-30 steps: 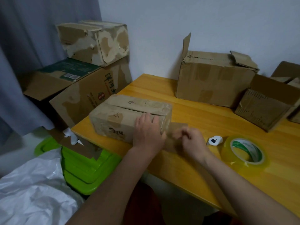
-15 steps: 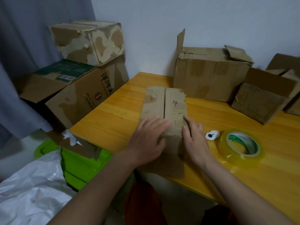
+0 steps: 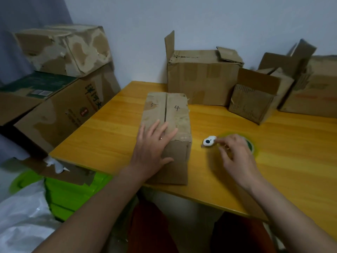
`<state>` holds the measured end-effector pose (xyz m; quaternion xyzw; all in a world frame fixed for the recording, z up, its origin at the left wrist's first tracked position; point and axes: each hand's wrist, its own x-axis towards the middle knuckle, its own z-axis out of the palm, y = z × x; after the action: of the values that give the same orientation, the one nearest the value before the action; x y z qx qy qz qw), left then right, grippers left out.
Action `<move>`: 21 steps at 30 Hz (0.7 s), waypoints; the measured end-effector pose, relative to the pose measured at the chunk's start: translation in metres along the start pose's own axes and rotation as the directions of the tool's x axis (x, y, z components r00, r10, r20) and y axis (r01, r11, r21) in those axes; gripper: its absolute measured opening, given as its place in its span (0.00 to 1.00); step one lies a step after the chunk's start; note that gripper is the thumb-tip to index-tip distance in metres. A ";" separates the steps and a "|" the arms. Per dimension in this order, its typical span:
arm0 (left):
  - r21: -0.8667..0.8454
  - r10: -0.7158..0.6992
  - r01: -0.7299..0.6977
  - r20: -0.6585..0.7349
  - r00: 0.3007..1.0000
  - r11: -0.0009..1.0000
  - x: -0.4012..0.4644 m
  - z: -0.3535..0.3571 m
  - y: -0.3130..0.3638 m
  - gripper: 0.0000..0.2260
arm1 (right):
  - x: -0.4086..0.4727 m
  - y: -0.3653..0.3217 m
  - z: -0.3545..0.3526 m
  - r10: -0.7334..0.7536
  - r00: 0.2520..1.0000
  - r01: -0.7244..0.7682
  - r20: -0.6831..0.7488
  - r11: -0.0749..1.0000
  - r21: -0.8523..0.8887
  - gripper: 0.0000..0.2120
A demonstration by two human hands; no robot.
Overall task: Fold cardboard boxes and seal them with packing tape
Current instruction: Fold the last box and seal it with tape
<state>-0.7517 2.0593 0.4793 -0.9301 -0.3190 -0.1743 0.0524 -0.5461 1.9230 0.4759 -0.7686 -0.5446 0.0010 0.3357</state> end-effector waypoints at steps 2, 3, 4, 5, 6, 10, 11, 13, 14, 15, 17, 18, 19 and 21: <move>-0.112 0.028 -0.039 -0.092 0.995 0.993 -0.002 0.000 0.027 0.38 | -0.009 0.021 -0.017 0.025 0.998 -0.020 0.053 0.996 -0.084 0.18; -0.205 0.055 -0.082 -0.135 0.989 0.975 -0.002 0.002 0.044 0.34 | -0.014 0.030 -0.024 0.030 0.994 -0.017 0.108 0.992 -0.123 0.22; -0.310 0.060 -0.104 -0.150 0.987 0.945 -0.002 0.004 0.060 0.30 | -0.017 0.039 -0.029 0.031 0.986 -0.003 0.164 0.986 -0.169 0.27; -0.408 0.047 -0.097 -0.130 0.990 0.908 0.000 0.008 0.075 0.27 | -0.019 0.047 -0.031 0.033 0.977 0.015 0.213 0.975 -0.220 0.30; -0.478 0.028 -0.071 -0.098 0.995 0.875 0.003 0.010 0.088 0.25 | -0.020 0.053 -0.032 0.037 0.969 0.029 0.245 0.965 -0.261 0.30; -0.571 -0.080 0.067 0.002 0.997 0.818 0.019 0.020 0.129 0.22 | -0.016 0.068 -0.024 0.036 0.967 0.034 0.251 0.962 -0.269 0.23; -0.582 -0.108 0.096 0.014 0.994 0.808 0.020 0.022 0.138 0.23 | -0.016 0.070 -0.022 0.029 0.970 0.031 0.243 0.970 -0.240 0.21; -0.590 -0.182 0.200 0.090 0.979 0.782 0.022 0.030 0.149 0.25 | -0.015 0.071 -0.022 0.029 0.974 0.010 0.226 0.985 -0.173 0.18; -0.595 -0.231 0.287 0.171 0.958 0.751 0.023 0.035 0.152 0.26 | -0.015 0.071 -0.023 0.035 0.974 -0.005 0.223 0.991 -0.136 0.17; -0.606 -0.276 0.380 0.262 0.925 0.699 0.024 0.039 0.153 0.26 | -0.016 0.071 -0.023 0.038 0.976 -0.016 0.215 0.994 -0.105 0.16; -0.671 -0.332 0.507 0.384 0.862 0.541 0.028 0.047 0.152 0.24 | -0.018 0.072 -0.024 0.045 0.978 -0.032 0.201 0.997 -0.063 0.15; -0.705 -0.351 0.539 0.414 0.840 0.460 0.029 0.049 0.151 0.22 | -0.019 0.072 -0.024 0.050 0.978 -0.041 0.201 0.998 -0.046 0.15; -0.720 -0.368 0.563 0.435 0.822 0.406 0.030 0.048 0.150 0.20 | -0.019 0.071 -0.025 0.054 0.978 -0.049 0.200 0.998 -0.032 0.15; -0.725 -0.409 0.583 0.438 0.801 0.366 0.030 0.050 0.149 0.14 | -0.019 0.071 -0.025 0.062 0.979 -0.061 0.196 0.998 -0.012 0.15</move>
<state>-0.6240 1.9696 0.4458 -0.7083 -0.4649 -0.2255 -0.4809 -0.4855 1.8817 0.4518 -0.7822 -0.5510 0.0858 0.2779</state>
